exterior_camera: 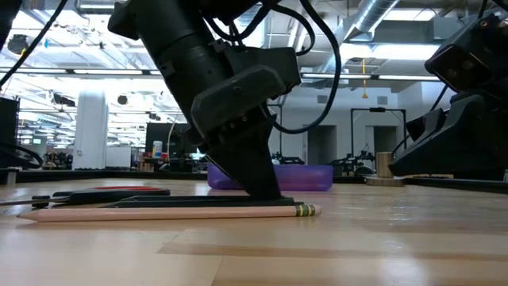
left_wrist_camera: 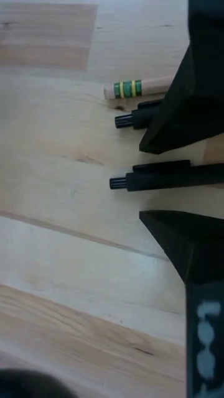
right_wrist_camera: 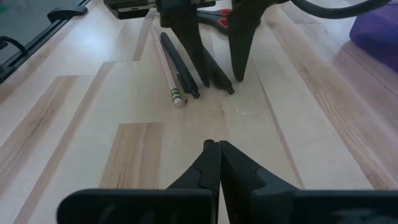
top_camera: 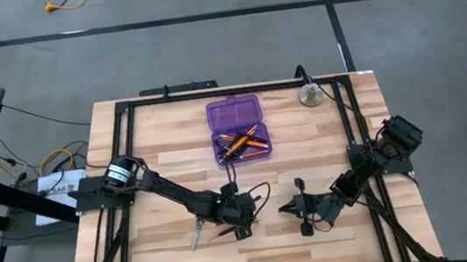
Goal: Pick & place school supplies into a supply box
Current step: Put the black pen into the purple supply box
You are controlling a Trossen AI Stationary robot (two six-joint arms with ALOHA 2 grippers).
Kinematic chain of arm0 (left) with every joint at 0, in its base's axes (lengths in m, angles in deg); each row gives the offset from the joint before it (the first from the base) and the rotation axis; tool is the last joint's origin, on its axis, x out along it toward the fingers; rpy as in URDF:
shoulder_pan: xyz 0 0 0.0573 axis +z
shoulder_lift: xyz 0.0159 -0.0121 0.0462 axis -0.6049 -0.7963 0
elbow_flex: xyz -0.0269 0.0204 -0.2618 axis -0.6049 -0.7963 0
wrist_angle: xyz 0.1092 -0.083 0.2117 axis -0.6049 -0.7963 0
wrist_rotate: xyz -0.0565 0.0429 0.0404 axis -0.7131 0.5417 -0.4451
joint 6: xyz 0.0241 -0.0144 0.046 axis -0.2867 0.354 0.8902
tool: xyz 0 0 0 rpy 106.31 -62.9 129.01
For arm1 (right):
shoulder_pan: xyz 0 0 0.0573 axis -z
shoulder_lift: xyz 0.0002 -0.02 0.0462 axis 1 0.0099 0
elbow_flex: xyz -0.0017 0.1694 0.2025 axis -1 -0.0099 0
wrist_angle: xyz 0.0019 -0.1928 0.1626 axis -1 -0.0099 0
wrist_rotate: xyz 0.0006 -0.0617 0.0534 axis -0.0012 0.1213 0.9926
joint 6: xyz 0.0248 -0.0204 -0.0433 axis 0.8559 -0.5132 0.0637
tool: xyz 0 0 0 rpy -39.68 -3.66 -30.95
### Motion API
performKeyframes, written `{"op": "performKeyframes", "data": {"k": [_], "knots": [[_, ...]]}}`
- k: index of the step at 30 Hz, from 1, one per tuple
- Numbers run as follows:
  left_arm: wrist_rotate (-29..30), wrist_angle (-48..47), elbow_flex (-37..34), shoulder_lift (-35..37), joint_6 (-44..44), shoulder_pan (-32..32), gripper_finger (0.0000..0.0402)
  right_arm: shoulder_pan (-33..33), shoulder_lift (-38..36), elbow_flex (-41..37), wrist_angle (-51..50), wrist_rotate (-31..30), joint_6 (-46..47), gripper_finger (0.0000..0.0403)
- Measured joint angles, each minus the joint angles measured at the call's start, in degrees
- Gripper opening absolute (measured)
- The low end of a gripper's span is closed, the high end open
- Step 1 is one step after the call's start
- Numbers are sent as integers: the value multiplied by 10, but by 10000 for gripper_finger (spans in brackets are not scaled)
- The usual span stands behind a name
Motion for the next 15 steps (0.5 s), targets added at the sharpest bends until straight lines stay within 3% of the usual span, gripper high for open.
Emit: {"op": "performKeyframes", "data": {"k": [7, 15], "knots": [[-2, 0, -1, 0, 4, 3, 29, 0, 0, 0, -10, 0, 0, 1], [-1, -8, 8, -2, 6, 3, 27, 0, 0, 0, -9, -1, 1, 1]]}}
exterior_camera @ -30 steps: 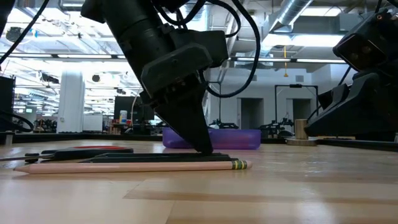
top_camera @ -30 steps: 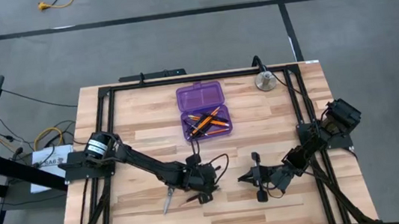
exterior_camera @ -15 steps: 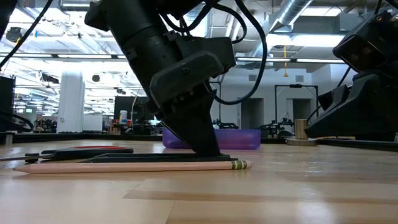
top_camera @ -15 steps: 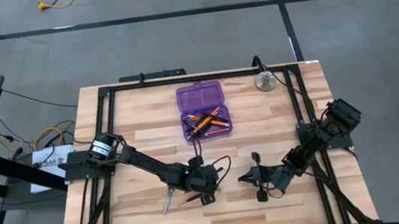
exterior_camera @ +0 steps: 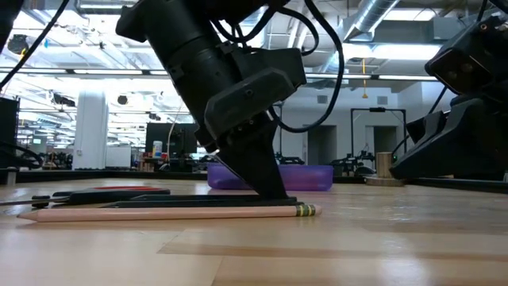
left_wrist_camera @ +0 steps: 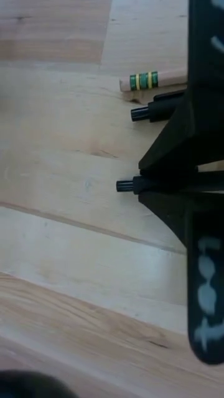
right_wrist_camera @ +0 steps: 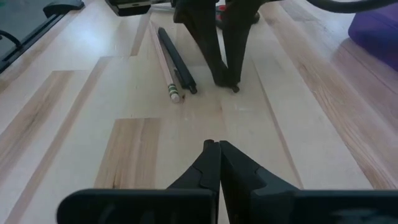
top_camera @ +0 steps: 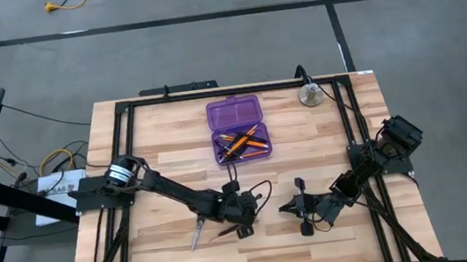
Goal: Pick & place school supplies into a supply box
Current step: Put the black pen into the purple supply box
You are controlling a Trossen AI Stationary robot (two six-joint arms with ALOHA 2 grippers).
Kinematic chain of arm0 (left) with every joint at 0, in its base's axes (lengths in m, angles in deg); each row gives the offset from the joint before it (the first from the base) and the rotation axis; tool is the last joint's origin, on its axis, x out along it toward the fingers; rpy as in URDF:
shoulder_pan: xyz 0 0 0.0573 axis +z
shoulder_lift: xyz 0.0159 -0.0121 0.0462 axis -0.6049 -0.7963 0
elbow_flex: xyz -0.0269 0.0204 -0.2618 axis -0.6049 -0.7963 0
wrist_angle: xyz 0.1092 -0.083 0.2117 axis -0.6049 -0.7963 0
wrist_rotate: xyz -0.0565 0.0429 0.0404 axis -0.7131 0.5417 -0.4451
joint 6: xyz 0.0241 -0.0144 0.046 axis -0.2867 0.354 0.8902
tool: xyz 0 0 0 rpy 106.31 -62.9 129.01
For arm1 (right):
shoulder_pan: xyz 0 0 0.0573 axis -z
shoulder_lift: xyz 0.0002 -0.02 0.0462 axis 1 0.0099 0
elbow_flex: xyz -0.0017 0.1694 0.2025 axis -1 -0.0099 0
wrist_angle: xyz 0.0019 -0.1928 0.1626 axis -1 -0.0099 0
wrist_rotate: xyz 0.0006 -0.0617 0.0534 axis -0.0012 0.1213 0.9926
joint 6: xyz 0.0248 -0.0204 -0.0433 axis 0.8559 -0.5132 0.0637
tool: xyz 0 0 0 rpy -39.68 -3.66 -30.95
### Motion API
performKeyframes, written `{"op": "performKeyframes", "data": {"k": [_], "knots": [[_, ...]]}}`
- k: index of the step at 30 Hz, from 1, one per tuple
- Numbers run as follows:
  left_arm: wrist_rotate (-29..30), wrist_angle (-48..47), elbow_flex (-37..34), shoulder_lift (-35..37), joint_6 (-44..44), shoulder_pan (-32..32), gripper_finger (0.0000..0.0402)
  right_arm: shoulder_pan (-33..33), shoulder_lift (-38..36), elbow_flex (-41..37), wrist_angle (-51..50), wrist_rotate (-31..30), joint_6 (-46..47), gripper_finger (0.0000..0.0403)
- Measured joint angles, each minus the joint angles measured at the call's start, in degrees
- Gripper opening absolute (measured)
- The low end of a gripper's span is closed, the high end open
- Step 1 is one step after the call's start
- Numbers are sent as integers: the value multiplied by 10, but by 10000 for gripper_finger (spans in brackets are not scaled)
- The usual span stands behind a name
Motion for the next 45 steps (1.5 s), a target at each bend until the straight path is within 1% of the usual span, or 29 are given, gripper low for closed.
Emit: {"op": "performKeyframes", "data": {"k": [5, 9, 10, 12, 15, 19, 25, 29, 31, 35, 37, 41, 45], "knots": [[3, -17, 30, -3, 26, 0, 25, 0, 0, 0, 0, 0, 3, 1], [21, -57, 60, -7, 45, -3, 24, 0, 0, 0, 0, 0, 6, 1], [26, -66, 66, -7, 50, -3, 23, 0, 0, 0, 0, 0, 6, 1], [36, -82, 79, -7, 59, -3, 6, 0, 0, 0, 0, 0, 6, 1], [51, -96, 94, -8, 71, -3, 4, 0, 0, 0, 0, 1, 6, 1], [55, -115, 108, -8, 82, -4, 7, 0, 0, 0, 0, 1, 6, 1], [58, -114, 113, -7, 86, -4, 4, 0, 0, 0, -1, 1, 6, 1], [74, -113, 113, -7, 86, -6, 2, 0, 0, 0, -1, 1, 6, 1], [66, -105, 113, -7, 93, -9, 2, 0, 0, 0, -1, 1, 6, 1], [11, -85, 113, -7, 113, -15, 1, 0, 0, 0, -1, 1, 6, 1], [12, -88, 113, -6, 112, -17, 0, 0, 0, 0, -1, 1, 6, 1], [23, -91, 113, -6, 112, -16, 17, 0, 0, 0, -1, 1, 6, 1], [31, -94, 111, -5, 108, -16, 50, 0, 0, 0, -2, 1, 10, 1]]}}
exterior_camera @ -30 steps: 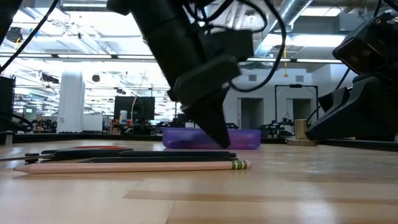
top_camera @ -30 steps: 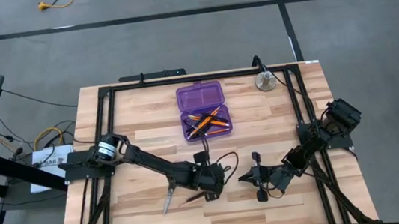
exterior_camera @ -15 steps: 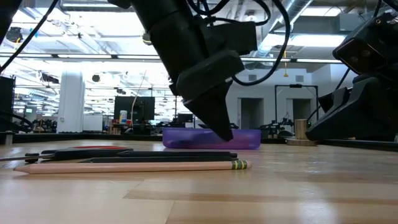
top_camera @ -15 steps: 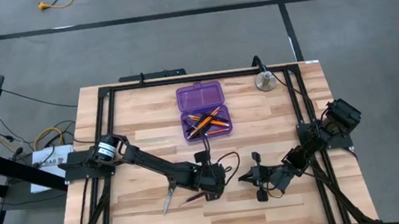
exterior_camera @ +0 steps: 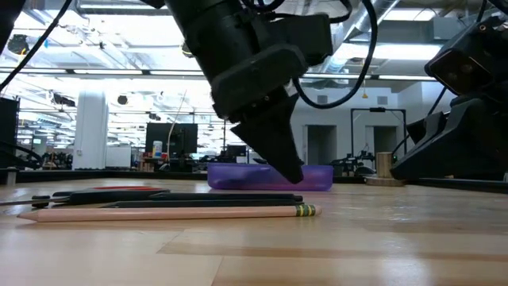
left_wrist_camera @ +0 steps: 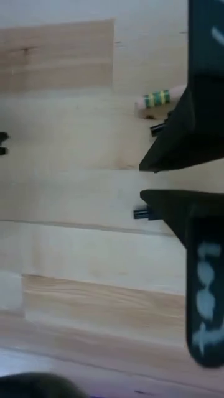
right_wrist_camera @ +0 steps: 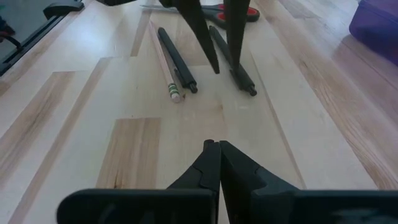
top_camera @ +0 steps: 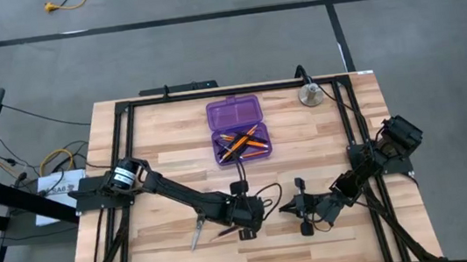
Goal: Pick & place school supplies into a supply box
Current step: Put the black pen into the purple supply box
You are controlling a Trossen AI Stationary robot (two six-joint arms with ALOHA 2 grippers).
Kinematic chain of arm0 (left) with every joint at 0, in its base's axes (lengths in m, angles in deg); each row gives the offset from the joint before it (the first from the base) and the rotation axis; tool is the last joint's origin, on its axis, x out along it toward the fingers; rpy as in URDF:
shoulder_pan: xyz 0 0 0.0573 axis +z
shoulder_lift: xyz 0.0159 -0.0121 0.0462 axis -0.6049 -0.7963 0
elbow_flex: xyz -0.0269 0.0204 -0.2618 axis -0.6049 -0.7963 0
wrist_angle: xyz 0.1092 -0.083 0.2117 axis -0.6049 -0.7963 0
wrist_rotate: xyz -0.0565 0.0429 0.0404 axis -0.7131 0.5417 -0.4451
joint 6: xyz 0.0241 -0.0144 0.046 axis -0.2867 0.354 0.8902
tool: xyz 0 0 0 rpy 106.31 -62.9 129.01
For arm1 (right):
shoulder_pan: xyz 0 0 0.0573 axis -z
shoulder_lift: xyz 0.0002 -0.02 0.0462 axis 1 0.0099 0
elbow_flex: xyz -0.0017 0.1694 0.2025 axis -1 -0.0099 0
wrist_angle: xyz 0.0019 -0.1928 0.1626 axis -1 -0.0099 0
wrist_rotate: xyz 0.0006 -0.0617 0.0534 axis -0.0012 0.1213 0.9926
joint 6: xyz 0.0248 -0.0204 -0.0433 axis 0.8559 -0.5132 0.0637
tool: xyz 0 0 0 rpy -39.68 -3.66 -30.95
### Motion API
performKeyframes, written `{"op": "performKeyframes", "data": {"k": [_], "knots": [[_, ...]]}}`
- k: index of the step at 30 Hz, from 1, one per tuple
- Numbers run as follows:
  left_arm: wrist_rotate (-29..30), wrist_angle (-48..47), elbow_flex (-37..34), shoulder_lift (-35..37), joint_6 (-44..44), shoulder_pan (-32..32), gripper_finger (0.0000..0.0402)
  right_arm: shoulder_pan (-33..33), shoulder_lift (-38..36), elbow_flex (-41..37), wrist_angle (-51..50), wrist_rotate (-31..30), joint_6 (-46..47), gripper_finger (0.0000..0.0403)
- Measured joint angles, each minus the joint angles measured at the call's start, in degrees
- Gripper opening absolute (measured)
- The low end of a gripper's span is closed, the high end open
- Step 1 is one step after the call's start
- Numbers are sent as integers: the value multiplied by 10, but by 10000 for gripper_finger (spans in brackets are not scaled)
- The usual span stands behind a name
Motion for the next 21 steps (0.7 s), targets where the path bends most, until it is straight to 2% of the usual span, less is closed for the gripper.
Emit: {"op": "performKeyframes", "data": {"k": [7, 13, 17, 21], "knots": [[-1, -57, -1, -10, -39, 7, 107, 0, 0, 0, -2, 1, 0, 1], [-21, -87, 4, -39, -72, 19, 120, 0, 0, 0, -10, 1, 0, 1], [-28, -90, 5, -46, -72, 22, 105, 0, 0, 0, -15, 0, 5, 1], [-25, -81, 4, -47, -72, 22, 46, 0, 0, 0, -15, 0, 5, 1]]}}
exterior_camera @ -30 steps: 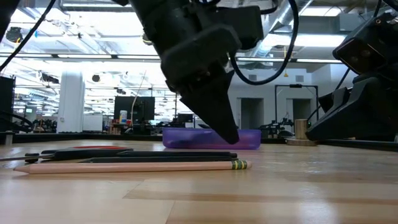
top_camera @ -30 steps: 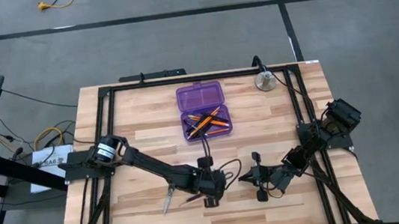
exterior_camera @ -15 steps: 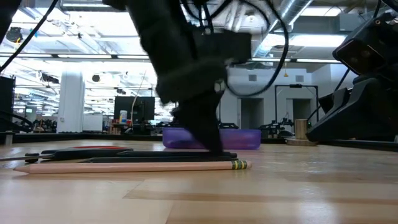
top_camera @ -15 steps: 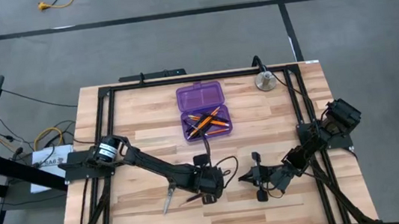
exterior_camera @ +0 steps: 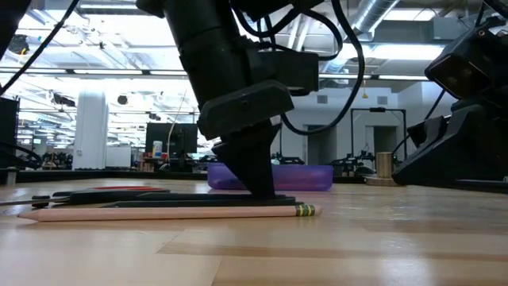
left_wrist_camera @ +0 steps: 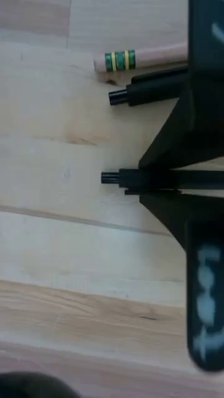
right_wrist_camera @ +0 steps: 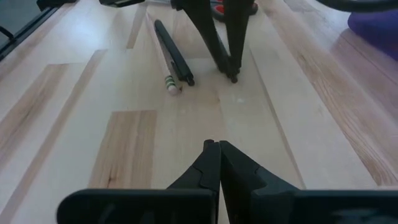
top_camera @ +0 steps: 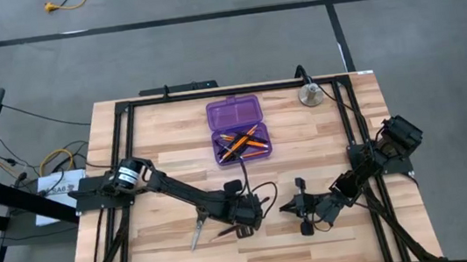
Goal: Pick & place school supplies into a supply box
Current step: Put the black pen into the purple supply box
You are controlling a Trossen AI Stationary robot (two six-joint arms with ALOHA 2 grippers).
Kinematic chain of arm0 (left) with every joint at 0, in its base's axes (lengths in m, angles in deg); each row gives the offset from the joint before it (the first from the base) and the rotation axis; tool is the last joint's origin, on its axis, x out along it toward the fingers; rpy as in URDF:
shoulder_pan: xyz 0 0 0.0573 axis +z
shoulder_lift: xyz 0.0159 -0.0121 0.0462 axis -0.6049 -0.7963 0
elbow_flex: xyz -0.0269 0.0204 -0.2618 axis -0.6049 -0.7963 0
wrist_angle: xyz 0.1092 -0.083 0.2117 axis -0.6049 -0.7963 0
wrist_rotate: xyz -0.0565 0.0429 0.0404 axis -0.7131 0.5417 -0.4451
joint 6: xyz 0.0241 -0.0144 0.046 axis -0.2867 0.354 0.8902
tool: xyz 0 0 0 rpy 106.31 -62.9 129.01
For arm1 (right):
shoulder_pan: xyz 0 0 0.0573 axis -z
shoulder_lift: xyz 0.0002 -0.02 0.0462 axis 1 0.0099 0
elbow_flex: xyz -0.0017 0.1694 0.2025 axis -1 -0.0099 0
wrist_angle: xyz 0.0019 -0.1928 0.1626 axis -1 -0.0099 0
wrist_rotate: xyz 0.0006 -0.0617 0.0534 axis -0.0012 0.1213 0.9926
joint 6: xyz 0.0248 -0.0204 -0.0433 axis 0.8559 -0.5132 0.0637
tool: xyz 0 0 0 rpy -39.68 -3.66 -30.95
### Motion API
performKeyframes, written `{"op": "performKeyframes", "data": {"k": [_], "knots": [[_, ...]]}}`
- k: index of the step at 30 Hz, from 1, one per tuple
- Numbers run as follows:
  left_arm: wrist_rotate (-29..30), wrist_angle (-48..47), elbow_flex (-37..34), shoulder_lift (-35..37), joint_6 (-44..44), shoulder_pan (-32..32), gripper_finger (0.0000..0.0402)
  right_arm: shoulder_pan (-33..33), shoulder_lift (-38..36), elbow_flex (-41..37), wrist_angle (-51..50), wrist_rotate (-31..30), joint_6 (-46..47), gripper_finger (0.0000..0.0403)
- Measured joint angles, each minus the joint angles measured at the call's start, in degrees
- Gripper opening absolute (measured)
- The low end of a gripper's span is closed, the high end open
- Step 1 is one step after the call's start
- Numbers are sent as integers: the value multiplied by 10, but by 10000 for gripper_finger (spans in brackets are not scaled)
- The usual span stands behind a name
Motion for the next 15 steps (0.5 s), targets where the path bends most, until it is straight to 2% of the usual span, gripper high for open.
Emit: {"op": "performKeyframes", "data": {"k": [2, 8, 15], "knots": [[1, 4, -1, 1, 0, -1, 20, 0, 0, 0, 0, 0, 0, 1], [11, 10, 1, 1, 0, -5, 27, 0, 0, 0, 0, 0, 0, 1], [52, 6, 19, -4, 3, -17, 10, 0, 0, 0, 0, 0, 0, 1]]}}
